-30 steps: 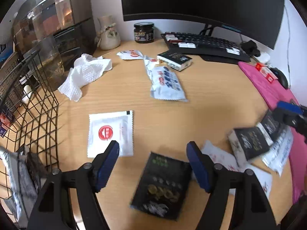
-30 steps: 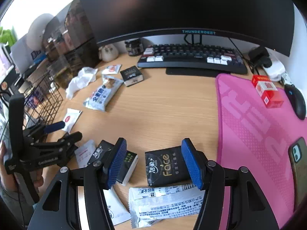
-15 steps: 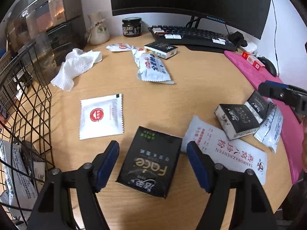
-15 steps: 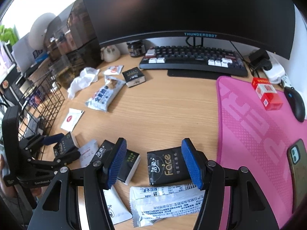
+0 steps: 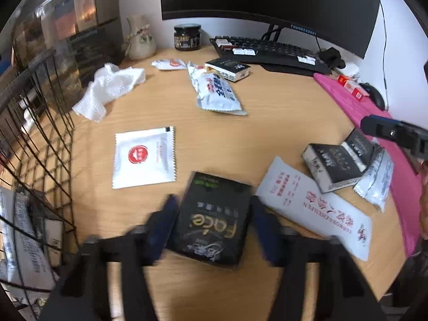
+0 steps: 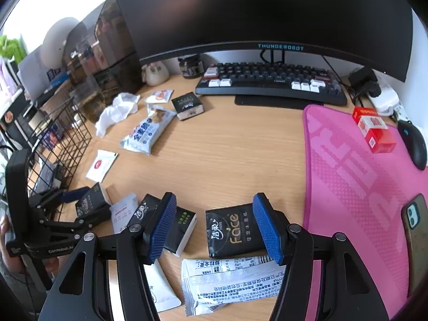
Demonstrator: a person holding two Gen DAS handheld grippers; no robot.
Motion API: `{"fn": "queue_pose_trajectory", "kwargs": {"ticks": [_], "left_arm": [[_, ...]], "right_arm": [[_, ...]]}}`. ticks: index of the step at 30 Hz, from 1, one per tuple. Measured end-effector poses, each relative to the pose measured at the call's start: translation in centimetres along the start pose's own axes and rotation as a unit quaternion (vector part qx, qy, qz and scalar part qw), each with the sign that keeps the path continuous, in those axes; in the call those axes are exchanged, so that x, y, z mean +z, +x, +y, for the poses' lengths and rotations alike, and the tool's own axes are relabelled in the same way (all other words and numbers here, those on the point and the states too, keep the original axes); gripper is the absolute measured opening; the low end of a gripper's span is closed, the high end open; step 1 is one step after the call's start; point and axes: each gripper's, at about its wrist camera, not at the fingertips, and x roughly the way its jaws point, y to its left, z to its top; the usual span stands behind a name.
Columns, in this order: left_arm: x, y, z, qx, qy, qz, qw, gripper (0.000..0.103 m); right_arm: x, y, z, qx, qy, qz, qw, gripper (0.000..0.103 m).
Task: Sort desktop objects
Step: 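Grasp a black Face tissue pack with the left gripper while the right grasps another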
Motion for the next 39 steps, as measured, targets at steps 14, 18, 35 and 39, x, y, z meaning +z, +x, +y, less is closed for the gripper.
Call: {"fn": "queue_pose_trajectory", "kwargs": {"ticks": [14, 18, 35, 39], "left_arm": [[2.1, -2.6, -0.7, -0.026, 0.01, -0.03, 0.9992, 0.052], [2.2, -2.7, -0.5, -0.025, 0.009, -0.032, 0.9991, 0.052], [2.0, -2.5, -0.4, -0.026, 0.01, -0.029, 0.9992, 0.052], [2.0, -2.5, -0.4, -0.026, 0.009, -0.03, 0.9992, 0.052]], "right_arm": [[-1.8, 1.3, 5.7, 0.024, -0.127, 0.029, 0.991, 0.06], [-2.1, 2.5, 6.4, 0.017, -0.101, 0.044, 0.994, 0.06], [-0.7, 5.8, 4.5, -0.006, -0.008, 0.039, 0.999, 0.064], [-0.8, 5.6, 4.4, -0.005, -0.01, 0.038, 0.999, 0.064]]}}
